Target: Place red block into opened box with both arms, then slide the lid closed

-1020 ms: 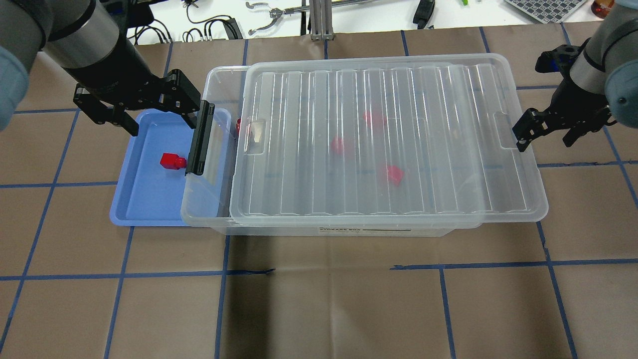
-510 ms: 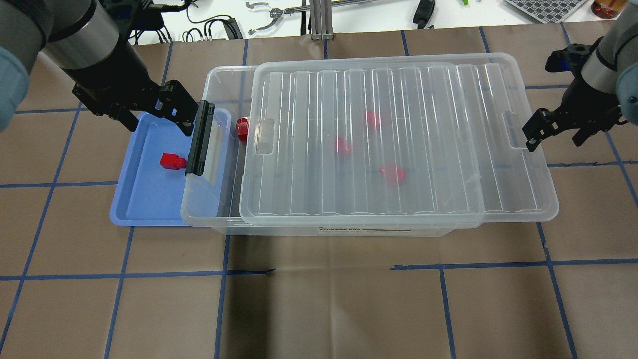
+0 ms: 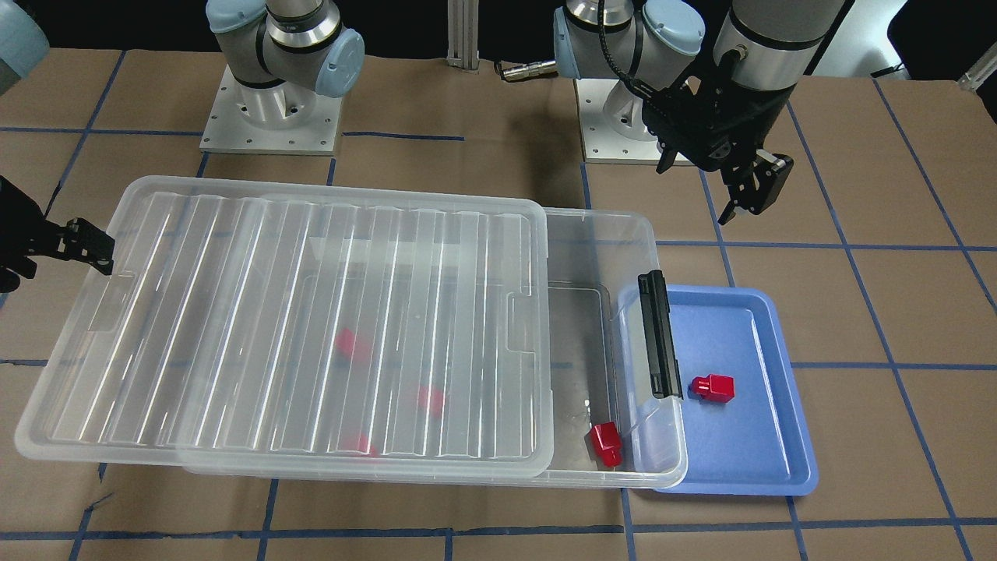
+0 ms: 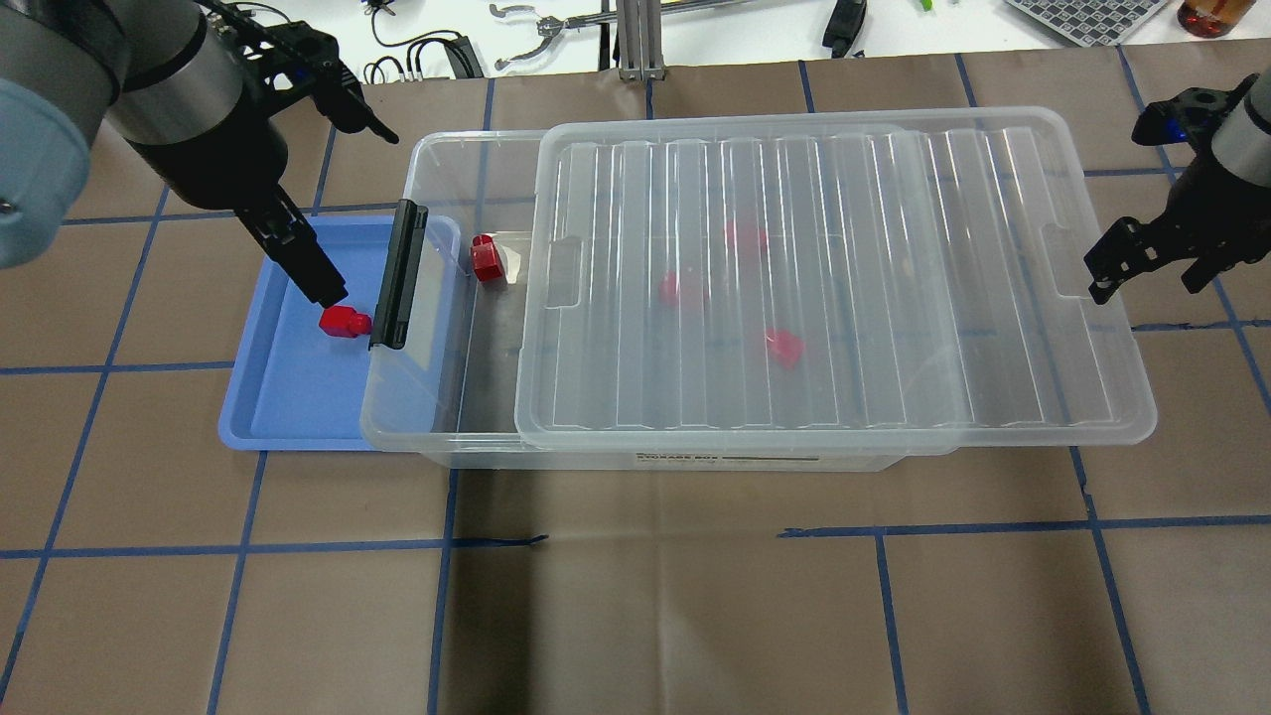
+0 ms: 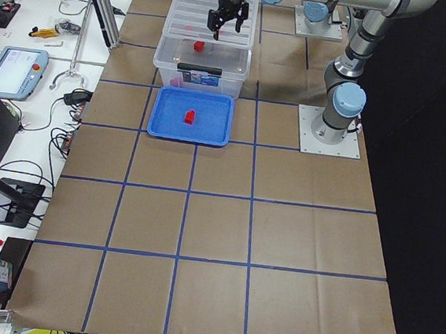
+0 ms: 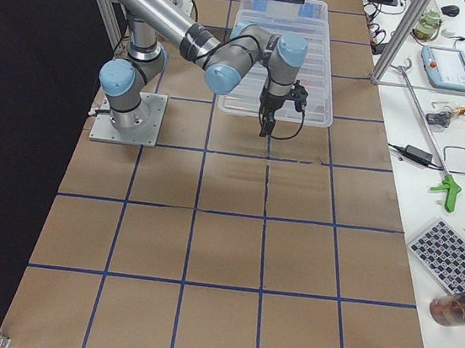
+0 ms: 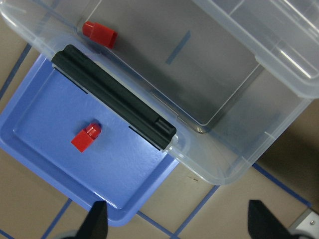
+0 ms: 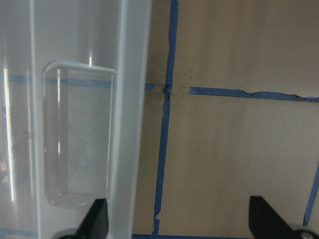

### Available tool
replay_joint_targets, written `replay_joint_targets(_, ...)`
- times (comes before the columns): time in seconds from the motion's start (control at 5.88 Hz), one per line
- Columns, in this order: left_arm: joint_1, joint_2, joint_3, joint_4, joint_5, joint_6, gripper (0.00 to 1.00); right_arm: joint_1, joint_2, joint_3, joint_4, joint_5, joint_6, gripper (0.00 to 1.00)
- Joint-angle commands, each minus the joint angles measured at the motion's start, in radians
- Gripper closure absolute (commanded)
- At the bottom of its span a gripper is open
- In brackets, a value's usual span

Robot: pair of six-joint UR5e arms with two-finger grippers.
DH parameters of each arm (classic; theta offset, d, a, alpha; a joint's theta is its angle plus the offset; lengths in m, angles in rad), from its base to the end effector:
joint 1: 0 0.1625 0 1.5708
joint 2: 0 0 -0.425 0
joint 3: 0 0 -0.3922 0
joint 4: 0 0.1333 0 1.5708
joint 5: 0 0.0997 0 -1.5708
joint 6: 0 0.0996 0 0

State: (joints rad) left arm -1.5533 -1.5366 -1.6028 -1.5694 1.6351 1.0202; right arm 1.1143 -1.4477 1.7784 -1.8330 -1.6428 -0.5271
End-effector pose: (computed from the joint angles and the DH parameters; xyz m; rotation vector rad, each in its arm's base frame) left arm -0.1185 -0.4799 0.4891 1.4819 2.7042 0.0444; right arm -0.1141 -0.5186 0.3510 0.1135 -3.1050 -0.1467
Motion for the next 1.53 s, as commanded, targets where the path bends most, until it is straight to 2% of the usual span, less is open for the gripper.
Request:
replay_joint_targets(0.0,0.002,-0.023,-0.020,0.085,0.002,0.246,0.02,-0.034,0.000,-0.004,-0.008,-0.011,-0.043,0.00)
replay_joint_targets(0.34,0.040,-0.036,-0.026,0.092,-0.006,0.328,0.02,-0.063,0.000,-0.005,-0.014,-0.034,-0.073,0.00)
replay_joint_targets(0.68,0.158,-0.075,-0.023,0.101,-0.009,0.490,0.02,-0.080,0.000,-0.004,-0.025,-0.035,-0.079,0.00)
replay_joint_targets(0.85,0.227,-0.118,-0.025,0.135,-0.011,0.618,0.02,-0.090,-0.003,-0.008,-0.026,-0.037,-0.077,0.00)
replay_joint_targets(1.02,0.278,-0.196,-0.017,0.207,-0.056,0.692,0.02,-0.088,-0.020,-0.011,-0.023,-0.035,-0.065,0.00)
replay_joint_targets(1.19,0.286,-0.265,-0.017,0.254,-0.060,0.774,0.02,-0.080,-0.036,-0.061,-0.014,-0.034,-0.053,0.00)
replay_joint_targets(1.36,0.269,-0.307,-0.019,0.325,-0.060,0.788,0.02,-0.061,-0.037,-0.130,0.044,-0.029,-0.018,0.00)
